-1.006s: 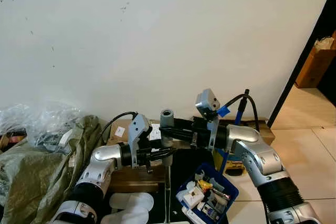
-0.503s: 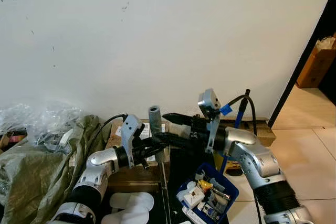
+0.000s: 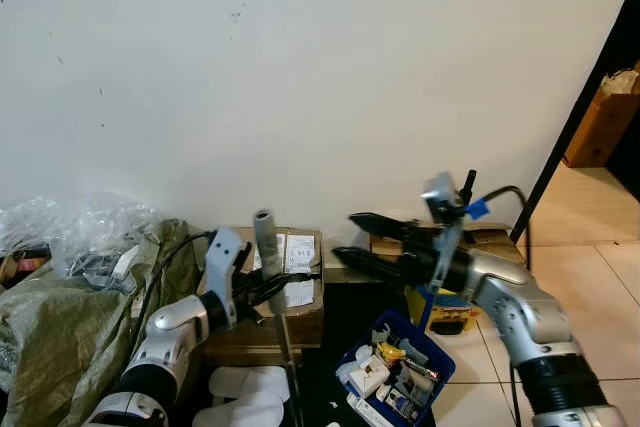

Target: Sweep floor

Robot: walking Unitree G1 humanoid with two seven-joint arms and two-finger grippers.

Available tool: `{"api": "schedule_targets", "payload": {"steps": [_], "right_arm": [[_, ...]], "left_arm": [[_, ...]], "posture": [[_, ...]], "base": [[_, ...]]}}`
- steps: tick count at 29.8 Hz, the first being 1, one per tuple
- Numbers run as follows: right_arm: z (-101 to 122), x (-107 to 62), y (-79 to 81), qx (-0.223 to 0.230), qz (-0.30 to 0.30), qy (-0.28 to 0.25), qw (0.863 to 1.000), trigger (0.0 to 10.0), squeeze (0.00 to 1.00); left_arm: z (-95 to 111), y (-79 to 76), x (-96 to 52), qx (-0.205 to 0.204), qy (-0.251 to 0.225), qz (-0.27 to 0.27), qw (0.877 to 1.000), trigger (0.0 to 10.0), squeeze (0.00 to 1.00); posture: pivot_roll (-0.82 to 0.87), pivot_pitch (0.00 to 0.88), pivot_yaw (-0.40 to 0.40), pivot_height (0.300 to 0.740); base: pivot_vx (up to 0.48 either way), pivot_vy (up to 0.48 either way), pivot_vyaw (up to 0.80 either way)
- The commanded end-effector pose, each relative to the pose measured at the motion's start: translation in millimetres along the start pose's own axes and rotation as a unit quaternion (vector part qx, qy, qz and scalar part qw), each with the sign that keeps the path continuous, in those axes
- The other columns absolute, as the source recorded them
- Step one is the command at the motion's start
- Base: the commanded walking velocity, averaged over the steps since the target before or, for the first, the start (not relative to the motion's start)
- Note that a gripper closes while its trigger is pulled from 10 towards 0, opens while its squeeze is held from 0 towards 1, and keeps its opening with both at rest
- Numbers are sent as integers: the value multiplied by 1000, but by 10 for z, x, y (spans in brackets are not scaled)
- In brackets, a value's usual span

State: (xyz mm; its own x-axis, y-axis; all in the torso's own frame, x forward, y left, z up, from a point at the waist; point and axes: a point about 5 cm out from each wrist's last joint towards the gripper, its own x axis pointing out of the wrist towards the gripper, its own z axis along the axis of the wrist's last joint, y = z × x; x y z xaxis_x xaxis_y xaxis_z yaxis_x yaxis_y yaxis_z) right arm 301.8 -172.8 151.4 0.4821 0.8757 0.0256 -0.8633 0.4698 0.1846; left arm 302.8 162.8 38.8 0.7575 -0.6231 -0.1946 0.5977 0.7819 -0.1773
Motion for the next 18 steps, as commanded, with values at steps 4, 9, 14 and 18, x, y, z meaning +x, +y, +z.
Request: {"api": "schedule_targets", "payload": {"steps": [4,9,14,18], "right_arm": [[-239,-82,-91,26,-61,16,998,10000,424],[-553,-63,-180,49,-143,56,987,10000,0],[-828,28,-203,41,-215,99,971,10000,0],[-898,71,-192,32,-230,112,966,10000,0]], "left_arm": [[-160,147,-166,-35,13,84,996,0,0],[-282,189,-228,-57,33,143,988,10000,0],[-448,211,-312,-79,66,201,974,10000,0],[-511,213,-348,-87,79,219,969,10000,0]], "posture": [[-64,39,37,740],[-60,34,37,740],[-57,22,38,740],[-57,22,38,740]], "base": [[0,0,0],[0,0,0],[0,0,0],[0,0,0]]}}
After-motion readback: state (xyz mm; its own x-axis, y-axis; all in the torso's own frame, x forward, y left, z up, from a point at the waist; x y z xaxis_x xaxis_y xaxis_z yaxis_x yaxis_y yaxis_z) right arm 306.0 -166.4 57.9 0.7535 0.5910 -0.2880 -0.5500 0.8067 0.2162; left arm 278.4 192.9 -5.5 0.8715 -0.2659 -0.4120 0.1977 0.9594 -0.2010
